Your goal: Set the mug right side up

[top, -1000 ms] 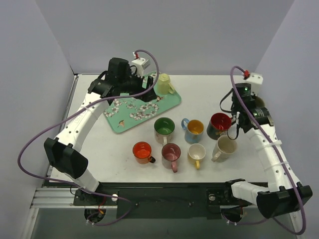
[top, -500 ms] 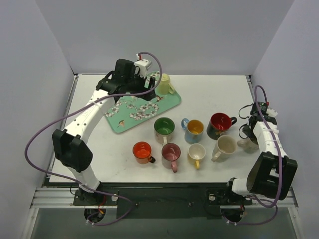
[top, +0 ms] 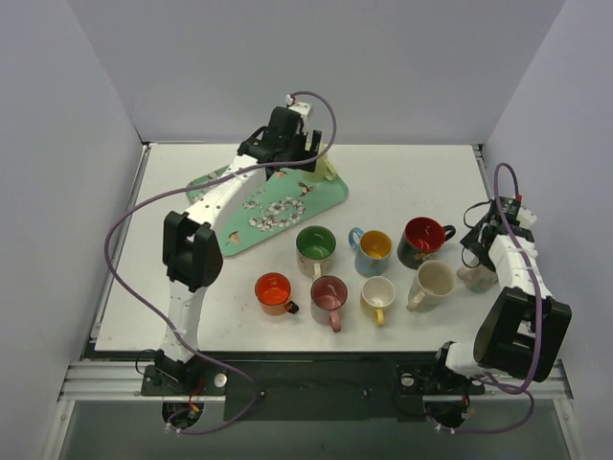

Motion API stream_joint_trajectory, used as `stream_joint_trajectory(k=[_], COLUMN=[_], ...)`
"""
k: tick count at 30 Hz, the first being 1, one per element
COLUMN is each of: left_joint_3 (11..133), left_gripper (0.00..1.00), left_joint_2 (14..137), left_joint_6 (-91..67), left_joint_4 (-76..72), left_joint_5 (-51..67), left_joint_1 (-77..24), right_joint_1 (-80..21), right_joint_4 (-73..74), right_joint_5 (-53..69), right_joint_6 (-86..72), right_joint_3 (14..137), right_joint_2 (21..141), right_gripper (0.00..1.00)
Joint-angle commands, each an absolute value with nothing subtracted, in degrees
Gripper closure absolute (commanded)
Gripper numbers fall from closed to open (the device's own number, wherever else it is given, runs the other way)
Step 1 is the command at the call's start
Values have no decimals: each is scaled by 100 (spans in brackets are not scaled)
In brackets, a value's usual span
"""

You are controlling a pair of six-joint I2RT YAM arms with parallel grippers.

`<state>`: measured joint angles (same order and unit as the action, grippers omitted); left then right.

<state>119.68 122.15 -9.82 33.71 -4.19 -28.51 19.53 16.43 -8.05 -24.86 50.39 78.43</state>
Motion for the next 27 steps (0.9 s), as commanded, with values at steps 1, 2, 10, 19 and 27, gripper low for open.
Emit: stream_joint_trajectory(k=[1, 2, 10, 19, 27], left_joint_3=[13049, 13174, 13939, 14880, 14827], left_gripper=[7, 7, 7, 7, 7], left_joint_2=[12821, 12971, 14588, 15592, 15925], left_joint_6=[-1020, -889, 1999, 2962, 3487], left_joint_4=[2936, 2692, -803, -767, -571], left_joint_5=[-2077, -2353, -4773, -2885, -2478], left_joint_1=[-3382, -3471, -4289, -3999, -3885], right_joint_1=[1943, 1925, 1758, 1503, 1450], right_joint_4=[1819, 1872, 2083, 2224, 2215], right_joint_5=[-1071, -1107, -1265, -1494, -1459], right_joint_6=[-2496, -2470, -2408, -2320, -2312], right_joint_3=[4861, 4826, 4632, 4535, 4500], right_joint_2=[7612, 7559, 6821, 6328, 6082], right_gripper=[20, 18, 16, 16, 16])
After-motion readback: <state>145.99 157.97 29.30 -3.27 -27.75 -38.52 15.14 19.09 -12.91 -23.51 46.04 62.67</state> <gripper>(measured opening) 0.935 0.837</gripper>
